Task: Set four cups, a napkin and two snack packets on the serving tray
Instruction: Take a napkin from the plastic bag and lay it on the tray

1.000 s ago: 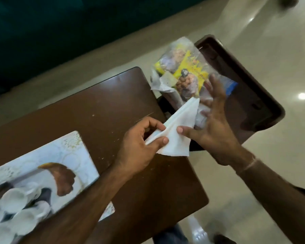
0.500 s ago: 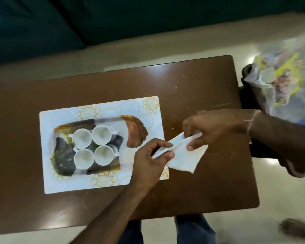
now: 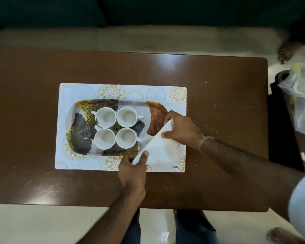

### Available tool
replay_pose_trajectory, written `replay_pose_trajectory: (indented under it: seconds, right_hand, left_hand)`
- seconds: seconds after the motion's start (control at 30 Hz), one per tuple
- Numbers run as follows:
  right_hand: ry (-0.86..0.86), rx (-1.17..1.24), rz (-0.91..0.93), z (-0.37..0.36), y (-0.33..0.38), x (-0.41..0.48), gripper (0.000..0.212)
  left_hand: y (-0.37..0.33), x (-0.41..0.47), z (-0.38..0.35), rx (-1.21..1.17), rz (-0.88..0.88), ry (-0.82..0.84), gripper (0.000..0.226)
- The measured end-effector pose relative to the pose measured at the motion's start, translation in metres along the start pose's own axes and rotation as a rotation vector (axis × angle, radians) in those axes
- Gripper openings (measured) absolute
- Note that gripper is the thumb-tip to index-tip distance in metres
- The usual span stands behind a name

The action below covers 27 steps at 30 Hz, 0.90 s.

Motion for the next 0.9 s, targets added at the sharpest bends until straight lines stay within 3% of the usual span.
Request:
replay_pose_trajectory:
  seconds: [0.17, 0.27, 0.33, 0.4, 0.5, 0.6, 0.73, 0.9]
  right_hand:
    - [-0.120, -0.136, 0.020, -0.023, 0.004, 0.006, 0.051]
    - [-0.229, -0.362, 0.031, -0.025, 0.006, 0.001, 0.068]
    - [-0.308, -0.528, 0.121, -0.025, 0.009, -0.009, 0.068]
    - [-0.329, -0.616, 0.286, -0.029, 0.009, -0.021, 0.061]
    - [-0.213, -0.758, 0.557, -0.042, -0.005, -0.041, 0.046]
    - [-0.026, -0.866, 0.689, -0.052, -0.023, -0.049, 0.049]
    - [0.101, -0.898, 0.667, -0.049, -0.042, -0.038, 0.057]
    - [0.056, -0.925, 0.591, -0.030, -0.049, -0.020, 0.061]
  left_hand:
    - [0.002, 0.004, 0.000, 0.083, -0.109, -0.104, 0.023]
    - [-0.001, 0.005, -0.001, 0.094, -0.163, -0.102, 0.035]
    - [-0.004, 0.001, 0.001, 0.142, -0.184, -0.147, 0.045]
    - [-0.006, -0.012, 0.007, 0.225, -0.316, -0.205, 0.043]
    - [-0.003, -0.039, 0.007, 0.351, -0.719, -0.030, 0.035]
    - [0.011, -0.044, -0.005, 0.597, -0.934, 0.231, 0.063]
    - [0.022, -0.030, -0.012, 0.942, -0.905, 0.337, 0.086]
    - [0.018, -0.025, -0.006, 1.074, -0.877, 0.368, 0.097]
Point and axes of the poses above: each hand's wrist, its own x-axis towards the middle knuckle, its own z-axis out of the back of the hand, y = z × x, the point moved 2 cm from there along x, towards the middle knuckle, and after that the axes turned 3 degrees about z, right-handed, at the moved point
